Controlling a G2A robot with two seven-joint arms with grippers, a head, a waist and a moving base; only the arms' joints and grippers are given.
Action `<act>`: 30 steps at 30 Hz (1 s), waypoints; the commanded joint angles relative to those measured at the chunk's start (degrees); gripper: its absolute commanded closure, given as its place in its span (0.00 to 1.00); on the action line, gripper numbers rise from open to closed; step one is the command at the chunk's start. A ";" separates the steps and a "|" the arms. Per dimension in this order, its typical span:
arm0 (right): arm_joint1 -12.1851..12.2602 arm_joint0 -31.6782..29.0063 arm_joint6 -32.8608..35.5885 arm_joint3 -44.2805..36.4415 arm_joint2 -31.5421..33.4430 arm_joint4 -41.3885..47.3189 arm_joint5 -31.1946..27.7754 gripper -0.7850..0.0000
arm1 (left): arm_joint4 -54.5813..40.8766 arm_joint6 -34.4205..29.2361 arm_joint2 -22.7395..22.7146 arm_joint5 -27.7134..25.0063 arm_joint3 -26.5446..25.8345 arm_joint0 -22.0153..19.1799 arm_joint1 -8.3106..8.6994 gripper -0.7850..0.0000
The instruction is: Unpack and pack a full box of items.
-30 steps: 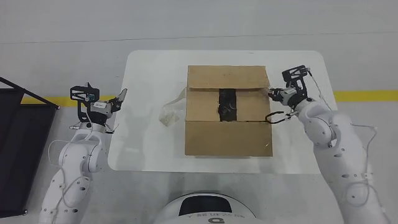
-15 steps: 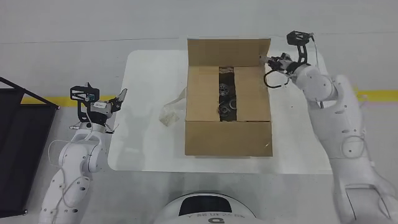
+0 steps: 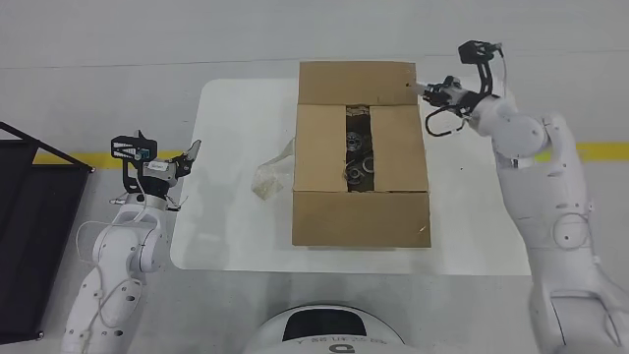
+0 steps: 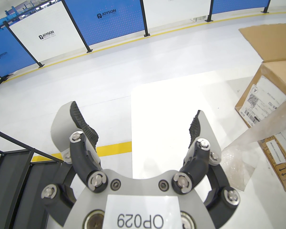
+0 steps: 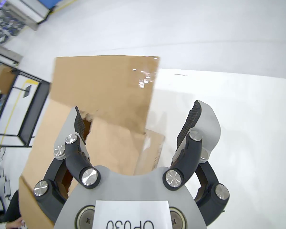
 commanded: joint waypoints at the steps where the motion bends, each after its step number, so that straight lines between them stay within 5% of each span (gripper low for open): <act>1: 0.86 -7.97 0.47 -7.04 5.86 2.51 -5.89 0.00 | 0.00 0.00 0.00 0.00 0.00 0.00 0.00 0.00; 3: 1.51 -15.23 0.06 -12.30 10.46 2.84 -11.02 0.00 | 0.00 0.00 0.00 0.00 0.00 0.00 0.00 0.00; 14: 1.51 -15.23 0.06 -12.30 10.46 2.84 -11.02 0.00 | 0.00 0.00 0.00 0.00 0.00 0.00 0.00 0.00; 17: 1.45 -15.71 3.04 -12.98 7.00 11.32 -18.23 0.00 | 0.00 0.00 0.00 0.00 0.00 0.00 0.00 0.00; 23: 1.21 -4.23 18.26 -2.92 -2.87 32.38 -14.84 0.00 | 0.00 0.00 0.00 0.00 0.00 0.00 0.00 0.00; 30: -0.50 5.73 17.42 7.29 -12.89 31.62 -10.97 0.00 | 0.00 0.00 0.00 0.00 0.00 0.00 0.00 0.00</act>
